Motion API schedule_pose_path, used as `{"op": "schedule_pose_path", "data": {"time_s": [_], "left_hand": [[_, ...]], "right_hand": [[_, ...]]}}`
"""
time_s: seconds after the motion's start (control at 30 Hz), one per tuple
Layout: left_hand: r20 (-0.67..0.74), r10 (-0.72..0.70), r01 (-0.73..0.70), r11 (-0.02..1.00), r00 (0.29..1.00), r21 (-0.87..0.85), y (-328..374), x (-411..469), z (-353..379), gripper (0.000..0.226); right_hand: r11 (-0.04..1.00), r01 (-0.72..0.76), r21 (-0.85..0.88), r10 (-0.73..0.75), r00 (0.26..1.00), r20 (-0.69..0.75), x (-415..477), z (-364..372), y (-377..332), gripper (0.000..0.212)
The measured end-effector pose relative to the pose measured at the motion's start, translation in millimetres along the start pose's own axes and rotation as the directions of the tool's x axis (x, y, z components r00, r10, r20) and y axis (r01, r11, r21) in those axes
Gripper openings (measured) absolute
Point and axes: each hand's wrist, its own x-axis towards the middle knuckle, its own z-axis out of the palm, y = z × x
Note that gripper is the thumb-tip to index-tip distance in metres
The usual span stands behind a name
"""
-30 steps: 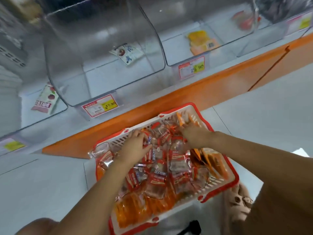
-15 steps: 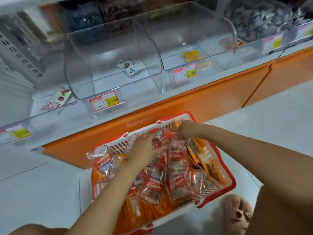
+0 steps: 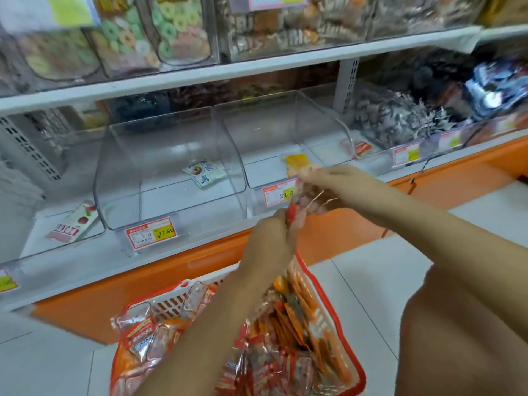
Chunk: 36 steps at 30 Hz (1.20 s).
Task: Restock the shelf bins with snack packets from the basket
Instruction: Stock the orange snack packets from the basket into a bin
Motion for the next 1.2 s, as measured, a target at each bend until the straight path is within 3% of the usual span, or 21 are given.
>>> {"op": "schedule_pose_path", "data": {"time_s": [0.13,0.23,0.3,0.4,0.47,0.57,0.8,0.97,1.07,1.17,1.2], "left_hand": [[0.007,-0.073,0.071,0.946,0.997,-0.318,33.1,33.6,-2.0,0.019],[0.006,0.006,-0.004,0.932,1.0,-0.363,54.0,65.3,6.1,0.014],[0.004,0.027,-0.025,0.946,1.0,-0.323,61.6,92.7,15.1,0.015],[0.014,-0.043,0.045,0.973,0.999,-0.226,57.9,133.2,31.0,0.031],[0.06,-0.141,0.143,0.989,0.988,-0.029,44.1,151.5,40.9,0.035],[0.12,-0.284,0.257,0.945,0.951,0.201,26.9,165.9,51.6,0.043],[0.217,-0.402,0.36,0.909,0.889,0.211,13.6,180.2,59.4,0.041],[0.242,-0.438,0.405,0.897,0.866,0.175,9.1,182.4,60.9,0.042],[0.252,-0.448,0.417,0.893,0.858,0.17,10.6,182.1,60.7,0.043],[0.253,-0.44,0.393,0.894,0.862,0.217,14.8,181.1,59.0,0.045],[0.253,-0.435,0.389,0.896,0.864,0.213,14.5,181.2,58.9,0.045]], "right_hand": [[0.999,0.047,-0.007,-0.048,0.98,-0.195,3.0,-48.6,7.2,0.057],[0.995,0.082,-0.058,-0.089,0.989,-0.118,9.6,-81.4,20.4,0.031],[0.989,0.143,-0.046,-0.148,0.98,-0.134,13.8,-100.8,23.5,0.016],[0.989,0.147,0.023,-0.131,0.935,-0.33,31.3,-135.2,27.0,0.009],[0.989,0.138,0.055,-0.098,0.884,-0.457,53.7,-161.2,31.0,0.009],[0.999,0.037,-0.035,-0.05,0.834,-0.55,103.4,-195.2,45.1,0.01],[0.935,-0.243,-0.258,0.128,0.91,-0.394,231.9,-211.6,82.9,0.024],[0.936,-0.307,-0.171,0.267,0.938,-0.222,294.6,-198.2,96.5,0.023],[0.92,-0.339,-0.197,0.296,0.93,-0.217,303.5,-186.5,94.0,0.037],[0.857,-0.338,-0.389,0.223,0.924,-0.31,308.5,-179.0,85.1,0.048],[0.87,-0.314,-0.381,0.181,0.921,-0.345,309.5,-179.8,84.3,0.051]]}}
